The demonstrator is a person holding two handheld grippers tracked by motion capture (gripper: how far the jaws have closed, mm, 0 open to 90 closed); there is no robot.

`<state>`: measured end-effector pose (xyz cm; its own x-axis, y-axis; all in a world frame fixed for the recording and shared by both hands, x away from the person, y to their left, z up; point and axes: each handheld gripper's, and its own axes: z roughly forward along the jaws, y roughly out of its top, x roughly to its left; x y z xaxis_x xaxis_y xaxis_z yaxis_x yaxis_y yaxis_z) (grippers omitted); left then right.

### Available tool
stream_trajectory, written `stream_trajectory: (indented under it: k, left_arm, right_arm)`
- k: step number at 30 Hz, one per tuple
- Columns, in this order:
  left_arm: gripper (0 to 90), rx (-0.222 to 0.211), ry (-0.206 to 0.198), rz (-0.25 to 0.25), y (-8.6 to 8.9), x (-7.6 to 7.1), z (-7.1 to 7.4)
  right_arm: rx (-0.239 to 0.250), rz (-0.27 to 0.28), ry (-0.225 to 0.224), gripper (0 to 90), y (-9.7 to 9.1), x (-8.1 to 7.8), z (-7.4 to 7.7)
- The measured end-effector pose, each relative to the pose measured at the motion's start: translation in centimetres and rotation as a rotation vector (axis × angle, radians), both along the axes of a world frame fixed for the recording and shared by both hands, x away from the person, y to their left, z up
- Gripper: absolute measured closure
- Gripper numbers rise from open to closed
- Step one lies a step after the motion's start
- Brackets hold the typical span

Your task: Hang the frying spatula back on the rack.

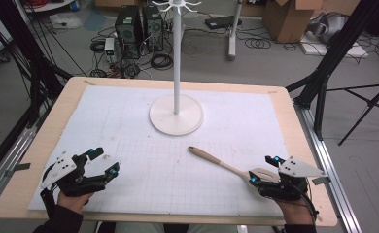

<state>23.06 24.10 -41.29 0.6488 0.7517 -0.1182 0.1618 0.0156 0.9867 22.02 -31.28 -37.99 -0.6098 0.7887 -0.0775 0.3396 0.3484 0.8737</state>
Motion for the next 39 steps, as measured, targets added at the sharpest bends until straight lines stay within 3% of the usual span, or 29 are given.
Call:
stream_trajectory:
  k: [9,18,22,28,31,33,38,39]
  left_arm:
    - [18.5,0.001,0.002,-0.028,-0.4,0.5,-0.1]
    - [18.7,0.029,-0.008,-0.034,-1.0,-0.3,0.1]
    - [18.8,0.035,-0.003,-0.033,-0.9,-0.2,0.0]
    - [19.0,0.046,0.001,-0.029,-0.7,-0.3,0.0]
    - [19.2,0.052,-0.001,-0.028,-0.8,-0.3,-0.1]
    - [19.3,0.057,0.000,-0.028,-0.8,-0.4,-0.1]
    - [19.6,0.067,0.002,-0.032,-0.9,-0.4,-0.1]
    - [19.7,0.066,0.002,-0.030,-0.9,-0.4,-0.1]
  right_arm:
    - [-0.040,0.019,0.011,21.4,0.4,-0.5,0.2]
    - [-0.125,0.075,0.049,19.8,1.6,0.5,0.2]
    - [-0.154,0.101,0.078,27.4,1.8,1.3,-0.1]
    - [-0.211,0.146,0.143,38.3,2.3,4.0,-0.8]
    - [-0.275,0.190,0.194,44.1,3.0,5.0,-1.2]
    - [-0.318,0.217,0.228,45.1,3.5,5.6,-1.5]
    - [-0.367,0.262,0.272,48.8,4.2,6.7,-1.8]
    - [-0.388,0.271,0.306,48.7,4.7,7.3,-2.3]
